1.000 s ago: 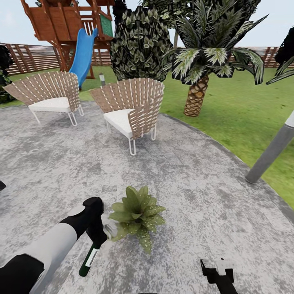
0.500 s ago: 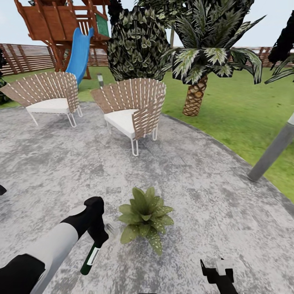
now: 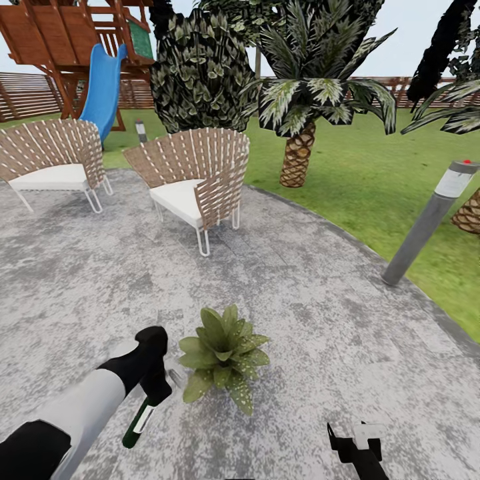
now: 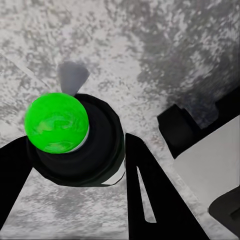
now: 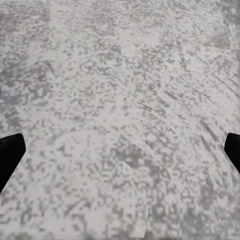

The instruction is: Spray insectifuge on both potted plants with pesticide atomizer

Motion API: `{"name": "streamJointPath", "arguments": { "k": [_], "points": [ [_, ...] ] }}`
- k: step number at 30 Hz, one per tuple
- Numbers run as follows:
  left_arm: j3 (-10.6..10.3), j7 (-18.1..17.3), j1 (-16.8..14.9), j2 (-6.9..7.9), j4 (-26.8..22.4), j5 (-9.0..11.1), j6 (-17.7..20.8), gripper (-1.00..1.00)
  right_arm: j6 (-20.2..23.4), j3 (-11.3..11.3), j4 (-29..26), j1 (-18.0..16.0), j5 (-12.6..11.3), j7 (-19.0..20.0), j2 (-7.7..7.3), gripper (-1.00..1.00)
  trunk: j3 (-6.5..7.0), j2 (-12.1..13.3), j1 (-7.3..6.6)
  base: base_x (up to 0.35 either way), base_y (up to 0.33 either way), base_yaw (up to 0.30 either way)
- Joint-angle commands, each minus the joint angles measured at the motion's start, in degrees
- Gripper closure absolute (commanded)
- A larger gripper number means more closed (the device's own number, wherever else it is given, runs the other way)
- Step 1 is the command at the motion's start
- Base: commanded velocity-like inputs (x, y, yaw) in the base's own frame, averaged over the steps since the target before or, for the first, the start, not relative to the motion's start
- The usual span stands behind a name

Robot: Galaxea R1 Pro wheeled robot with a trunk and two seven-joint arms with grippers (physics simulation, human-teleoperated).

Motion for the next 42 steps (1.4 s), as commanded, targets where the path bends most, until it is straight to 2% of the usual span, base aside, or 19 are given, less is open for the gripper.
{"name": "streamJointPath", "arguments": {
  "k": [1, 4, 7, 10, 16, 25, 30, 39, 42],
  "points": [
    [-0.25, -0.21, 0.3, 0.06, -0.08, -0.35, 0.38, 1.0, -0.2, -0.48, 0.05, -0.02, 0.57, 0.07, -0.01, -1.0, -0.05, -0.02, -0.01, 0.0, 0.0, -0.004],
    [0.3, 0.02, 1.19, 0.4, -0.01, -0.09, 0.33, 1.0, -0.2, -0.48, 0.05, -0.02, 0.57, 0.09, -0.04, -1.0, -0.05, -0.02, -0.01, 0.0, 0.0, -0.001],
    [2.64, -0.14, 1.76, 0.35, 0.0, 0.85, -0.01, 1.0, -0.2, -0.48, 0.07, -0.03, 0.57, 0.02, -0.04, -1.0, -0.05, -0.02, -0.01, 0.0, 0.0, 0.0],
    [3.32, 0.05, 1.86, 0.48, 0.01, 1.05, -0.02, 1.0, -0.2, -0.48, 0.08, -0.04, 0.57, 0.0, -0.04, -1.0, -0.05, -0.02, -0.01, 0.086, 0.018, 0.0],
    [3.29, 0.2, 2.03, 0.45, 0.16, 1.01, -0.04, 1.0, -0.2, -0.48, 0.09, -0.04, 0.57, -0.05, -0.04, -1.0, -0.05, -0.02, -0.01, 0.147, 0.049, 0.0],
    [3.36, 0.54, 5.59, 0.53, 2.16, 0.87, -0.27, 1.0, -0.2, -0.48, 0.1, -0.04, 0.58, -0.08, -0.04, -1.0, -0.05, -0.02, -0.01, 0.004, 0.001, 0.0],
    [3.43, 0.58, 5.82, 0.11, 1.33, 0.96, -0.2, 1.0, -0.2, -0.48, 0.08, -0.03, 0.57, -0.07, -0.04, -1.0, -0.05, -0.02, -0.01, 0.046, 0.011, 0.0],
    [3.36, 0.58, 5.46, 0.43, -2.85, 0.85, 0.29, 1.0, -0.2, -0.48, 0.1, -0.04, 0.57, -0.02, -0.04, -1.0, -0.05, -0.02, -0.01, 0.166, 0.104, 0.0],
    [3.32, 0.58, 5.4, -0.15, -2.97, 0.91, 0.27, 1.0, -0.2, -0.48, 0.07, -0.03, 0.57, -0.02, -0.04, -1.0, -0.05, -0.02, -0.01, 0.006, 0.004, 0.0]
  ]
}}
